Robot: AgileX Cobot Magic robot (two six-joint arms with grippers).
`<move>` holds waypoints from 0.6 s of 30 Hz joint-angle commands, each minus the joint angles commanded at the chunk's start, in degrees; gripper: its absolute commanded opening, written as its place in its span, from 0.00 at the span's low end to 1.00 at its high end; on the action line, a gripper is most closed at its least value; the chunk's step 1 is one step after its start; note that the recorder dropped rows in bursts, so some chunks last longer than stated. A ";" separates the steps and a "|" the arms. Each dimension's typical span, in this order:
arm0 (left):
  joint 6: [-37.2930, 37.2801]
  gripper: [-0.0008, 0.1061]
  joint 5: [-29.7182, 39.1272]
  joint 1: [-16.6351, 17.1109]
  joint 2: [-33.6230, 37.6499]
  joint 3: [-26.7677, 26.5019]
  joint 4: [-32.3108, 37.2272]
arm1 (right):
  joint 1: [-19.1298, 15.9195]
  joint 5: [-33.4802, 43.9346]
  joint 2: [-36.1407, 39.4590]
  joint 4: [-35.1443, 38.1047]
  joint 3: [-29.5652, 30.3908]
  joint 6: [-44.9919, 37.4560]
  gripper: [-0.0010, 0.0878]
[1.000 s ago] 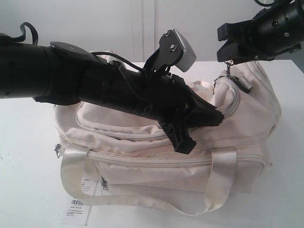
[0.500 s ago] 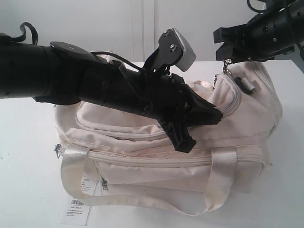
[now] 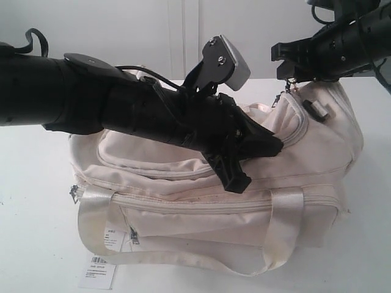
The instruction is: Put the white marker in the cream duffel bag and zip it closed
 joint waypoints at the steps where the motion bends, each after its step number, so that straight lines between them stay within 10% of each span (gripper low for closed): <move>1: 0.00 0.01 0.00 0.00 0.00 0.00 0.00 | 0.00 -0.56 0.26 0.00 0.00 0.00 0.01; 10: -2.30 0.01 -3.31 0.00 0.00 0.00 0.00 | 0.00 -1.23 0.89 -0.12 0.00 -0.05 0.03; 18: -4.57 0.07 -9.01 0.00 0.00 0.00 -0.48 | 0.00 -0.44 0.58 -0.23 0.00 -0.52 0.54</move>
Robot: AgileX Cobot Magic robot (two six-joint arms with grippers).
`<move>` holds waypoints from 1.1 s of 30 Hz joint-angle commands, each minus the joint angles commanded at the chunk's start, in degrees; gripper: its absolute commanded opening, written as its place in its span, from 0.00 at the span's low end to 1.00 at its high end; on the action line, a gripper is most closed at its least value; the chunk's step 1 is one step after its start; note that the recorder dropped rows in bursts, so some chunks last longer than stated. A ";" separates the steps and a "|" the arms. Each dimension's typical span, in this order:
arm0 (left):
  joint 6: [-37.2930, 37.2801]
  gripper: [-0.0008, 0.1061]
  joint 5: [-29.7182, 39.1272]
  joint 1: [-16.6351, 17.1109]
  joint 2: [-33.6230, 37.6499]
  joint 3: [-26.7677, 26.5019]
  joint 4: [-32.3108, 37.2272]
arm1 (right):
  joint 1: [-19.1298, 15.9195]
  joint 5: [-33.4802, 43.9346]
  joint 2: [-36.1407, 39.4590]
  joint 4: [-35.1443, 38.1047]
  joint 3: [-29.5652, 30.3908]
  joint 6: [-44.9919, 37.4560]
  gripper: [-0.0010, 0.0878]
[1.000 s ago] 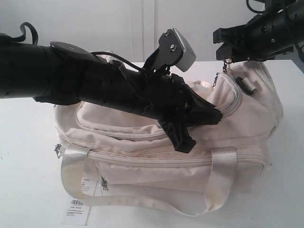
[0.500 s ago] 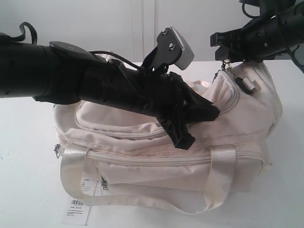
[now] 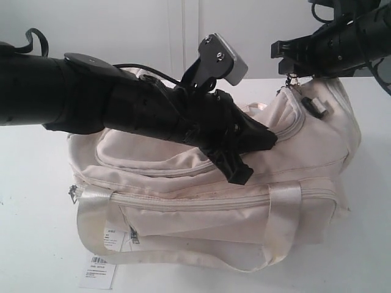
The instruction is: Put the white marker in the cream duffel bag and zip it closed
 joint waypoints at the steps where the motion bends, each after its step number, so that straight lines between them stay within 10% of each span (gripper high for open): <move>1: 0.00 0.12 -0.38 0.00 0.00 0.00 -0.29 | 0.00 0.13 -0.30 0.00 0.00 -0.10 0.61; 5: -0.63 0.44 -3.50 0.00 0.00 0.00 -0.84 | 0.00 0.71 -1.55 0.00 0.00 -0.15 0.79; 11: -1.71 0.71 -11.30 0.00 -0.10 0.00 -2.91 | 0.00 5.39 -4.75 -3.16 0.00 -0.15 0.79; 20: -1.71 0.72 -16.73 0.00 -4.66 -0.10 -3.07 | 0.00 14.33 -9.48 -11.43 0.00 -0.15 0.69; 29: -8.53 0.71 -6.46 0.00 -8.44 -0.10 -2.49 | 0.00 22.89 -11.66 -12.24 0.00 0.79 0.61; 33: -14.78 0.58 -6.20 0.10 -10.20 -0.10 10.43 | 0.00 27.21 -12.88 -15.54 0.00 3.29 0.49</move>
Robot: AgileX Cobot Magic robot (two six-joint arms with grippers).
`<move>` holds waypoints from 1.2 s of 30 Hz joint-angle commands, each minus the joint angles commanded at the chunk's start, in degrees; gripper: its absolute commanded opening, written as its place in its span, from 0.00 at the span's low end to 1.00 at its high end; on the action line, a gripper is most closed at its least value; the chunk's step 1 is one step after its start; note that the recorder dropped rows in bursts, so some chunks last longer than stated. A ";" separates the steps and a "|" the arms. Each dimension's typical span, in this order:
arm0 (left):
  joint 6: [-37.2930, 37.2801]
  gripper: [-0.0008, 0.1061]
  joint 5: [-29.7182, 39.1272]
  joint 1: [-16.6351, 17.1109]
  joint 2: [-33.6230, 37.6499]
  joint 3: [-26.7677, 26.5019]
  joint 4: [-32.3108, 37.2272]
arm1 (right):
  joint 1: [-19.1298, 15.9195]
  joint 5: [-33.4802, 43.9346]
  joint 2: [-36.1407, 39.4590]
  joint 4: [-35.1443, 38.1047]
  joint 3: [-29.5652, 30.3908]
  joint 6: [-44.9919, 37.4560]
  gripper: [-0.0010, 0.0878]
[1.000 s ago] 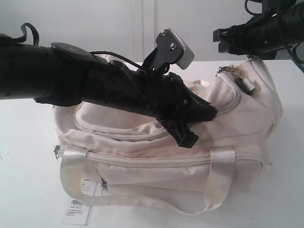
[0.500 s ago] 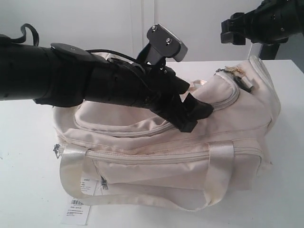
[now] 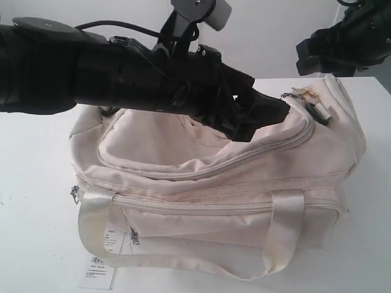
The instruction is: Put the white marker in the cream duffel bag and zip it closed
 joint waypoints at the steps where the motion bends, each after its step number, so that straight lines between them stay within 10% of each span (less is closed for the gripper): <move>1: -2.77 0.52 0.24 0.13 -0.39 0.00 5.40 | 0.00 0.95 -0.43 -1.11 0.00 0.37 0.44; 8: -19.07 0.01 1.81 4.15 -4.91 0.00 25.11 | 0.00 8.31 -3.97 -11.68 0.00 2.74 0.09; 23: -49.86 0.01 21.04 22.74 -11.99 0.00 52.20 | -2.55 13.81 -6.42 -25.87 1.09 13.88 0.01; 36: -78.82 0.01 20.44 24.10 -25.03 9.76 77.94 | -4.81 -4.22 -24.88 -20.92 14.47 15.80 0.01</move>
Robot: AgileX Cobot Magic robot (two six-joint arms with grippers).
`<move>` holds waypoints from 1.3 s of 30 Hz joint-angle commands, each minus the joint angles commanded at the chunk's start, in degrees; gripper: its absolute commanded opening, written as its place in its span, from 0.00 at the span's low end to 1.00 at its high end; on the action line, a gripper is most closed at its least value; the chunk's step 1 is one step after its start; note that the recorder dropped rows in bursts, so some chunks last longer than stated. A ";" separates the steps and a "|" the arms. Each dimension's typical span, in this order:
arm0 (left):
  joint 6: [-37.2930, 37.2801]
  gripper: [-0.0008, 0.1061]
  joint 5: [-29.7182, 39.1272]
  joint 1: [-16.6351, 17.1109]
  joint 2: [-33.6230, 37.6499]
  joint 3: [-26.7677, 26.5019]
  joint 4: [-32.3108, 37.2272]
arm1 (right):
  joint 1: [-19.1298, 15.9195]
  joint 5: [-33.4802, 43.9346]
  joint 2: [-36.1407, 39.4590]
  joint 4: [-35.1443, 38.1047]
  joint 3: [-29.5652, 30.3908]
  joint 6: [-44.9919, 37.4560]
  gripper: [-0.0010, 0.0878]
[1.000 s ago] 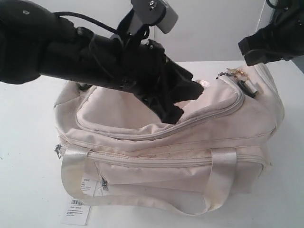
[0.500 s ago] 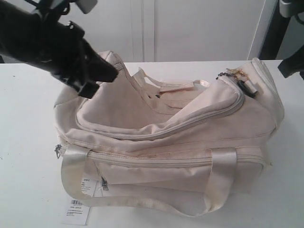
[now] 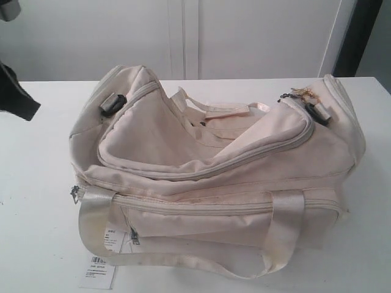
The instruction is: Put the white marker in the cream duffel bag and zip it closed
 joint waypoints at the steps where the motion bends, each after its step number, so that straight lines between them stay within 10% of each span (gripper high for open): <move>1: -0.46 0.01 -1.66 0.00 -1.41 2.06 -0.67 | 0.00 -2.06 -1.85 0.61 1.48 0.04 0.01; 8: -4.76 0.01 -14.23 0.00 -14.56 16.91 -0.80 | 0.00 -14.27 -17.04 3.64 15.16 0.04 0.01; 20: -7.11 0.01 -16.42 0.00 -34.18 28.65 -0.80 | 0.00 -19.50 -41.72 4.09 29.98 -0.09 0.01; 39: -6.88 0.01 -9.63 0.00 -46.71 32.85 -0.89 | 0.00 -20.82 -54.87 4.09 37.12 -1.39 0.01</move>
